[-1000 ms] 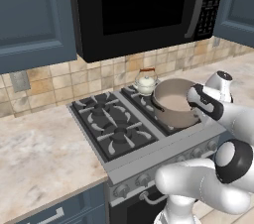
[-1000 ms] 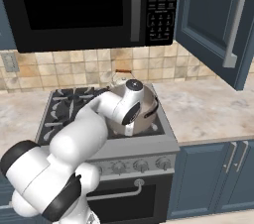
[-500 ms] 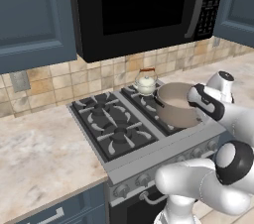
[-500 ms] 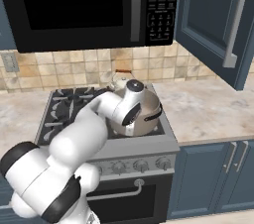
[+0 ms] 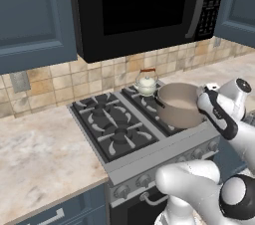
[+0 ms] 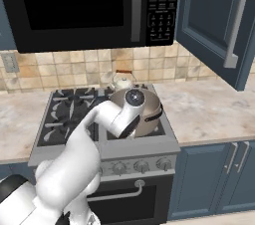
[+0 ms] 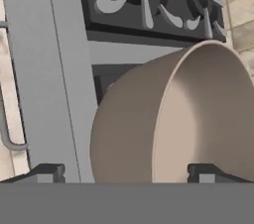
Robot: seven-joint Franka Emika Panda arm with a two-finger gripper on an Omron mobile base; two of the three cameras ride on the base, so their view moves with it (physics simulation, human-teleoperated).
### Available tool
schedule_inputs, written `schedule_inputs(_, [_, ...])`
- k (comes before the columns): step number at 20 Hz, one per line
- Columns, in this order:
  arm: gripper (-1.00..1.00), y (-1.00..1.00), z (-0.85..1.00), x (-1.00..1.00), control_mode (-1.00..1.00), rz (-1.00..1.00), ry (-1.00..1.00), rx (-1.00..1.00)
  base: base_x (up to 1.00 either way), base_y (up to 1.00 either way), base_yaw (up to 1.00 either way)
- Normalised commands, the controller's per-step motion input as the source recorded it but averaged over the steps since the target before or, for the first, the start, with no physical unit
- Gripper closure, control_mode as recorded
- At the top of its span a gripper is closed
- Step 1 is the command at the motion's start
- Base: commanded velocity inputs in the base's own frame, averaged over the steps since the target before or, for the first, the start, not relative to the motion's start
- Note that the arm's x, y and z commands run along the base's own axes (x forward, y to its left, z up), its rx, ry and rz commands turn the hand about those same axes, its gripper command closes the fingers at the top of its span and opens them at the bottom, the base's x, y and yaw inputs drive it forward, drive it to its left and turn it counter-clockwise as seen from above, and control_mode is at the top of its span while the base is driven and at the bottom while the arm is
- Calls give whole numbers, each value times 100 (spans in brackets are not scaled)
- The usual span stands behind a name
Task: Pick the kettle from the cabinet and place it on a stove burner. Then pick the pot from the counter and place it on another stove burner. Finally, turn both burners on.
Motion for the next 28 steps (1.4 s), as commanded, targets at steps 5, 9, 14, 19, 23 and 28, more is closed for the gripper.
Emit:
schedule_inputs(5, [-100, 0, 16, -37, -100, 0, -20, 0, 0, 0, 0])
schedule_inputs(9, [-100, 0, 1, -35, -100, 0, -17, 0, 0, 0, 0])
schedule_inputs(14, [-100, 0, 0, -37, -100, 0, -14, 0, 0, 0, 0])
schedule_inputs(19, [-100, 0, 0, -27, -100, 0, -6, 0, 0, 0, 0])
schedule_inputs(23, [-100, -7, 0, -26, -100, 0, 0, 1, 0, 0, 0])
schedule_inputs(28, [-100, -9, -3, -25, -100, 0, 0, 2, 0, 0, 0])
